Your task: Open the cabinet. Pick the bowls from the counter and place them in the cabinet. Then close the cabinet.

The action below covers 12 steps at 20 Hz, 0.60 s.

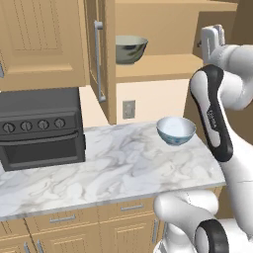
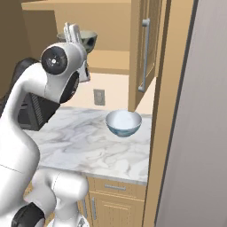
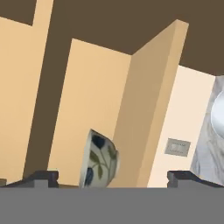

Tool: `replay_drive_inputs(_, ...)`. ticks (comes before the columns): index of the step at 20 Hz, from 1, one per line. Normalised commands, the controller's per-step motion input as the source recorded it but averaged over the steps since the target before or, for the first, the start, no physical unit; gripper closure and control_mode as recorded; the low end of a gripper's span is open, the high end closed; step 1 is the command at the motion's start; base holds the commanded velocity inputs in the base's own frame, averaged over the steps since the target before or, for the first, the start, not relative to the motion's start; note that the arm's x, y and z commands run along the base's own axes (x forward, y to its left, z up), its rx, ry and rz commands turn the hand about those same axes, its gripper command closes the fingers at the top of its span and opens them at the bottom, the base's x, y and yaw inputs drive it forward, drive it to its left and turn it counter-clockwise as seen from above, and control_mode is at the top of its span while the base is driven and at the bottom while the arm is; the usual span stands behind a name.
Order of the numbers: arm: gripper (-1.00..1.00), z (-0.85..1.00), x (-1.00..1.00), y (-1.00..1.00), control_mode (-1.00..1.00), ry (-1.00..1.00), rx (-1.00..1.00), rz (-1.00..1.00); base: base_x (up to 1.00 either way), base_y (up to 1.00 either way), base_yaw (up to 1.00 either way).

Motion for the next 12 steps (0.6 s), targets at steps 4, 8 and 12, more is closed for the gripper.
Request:
replay_drive_inputs(4,-1.00,-0.62,-0.81,-0.42,-1.00,0.34,-0.14,0.00,0.00,0.00,0.00)
replay_drive_inputs(8,-1.00,-0.63,-0.14,-0.05,-1.00,0.44,-0.24,0.00,0.00,0.00,0.00)
replay_drive_inputs(12,-1.00,-0.02,0.00,0.00,-1.00,0.04,-0.06,0.02,0.00,0.00,0.00)
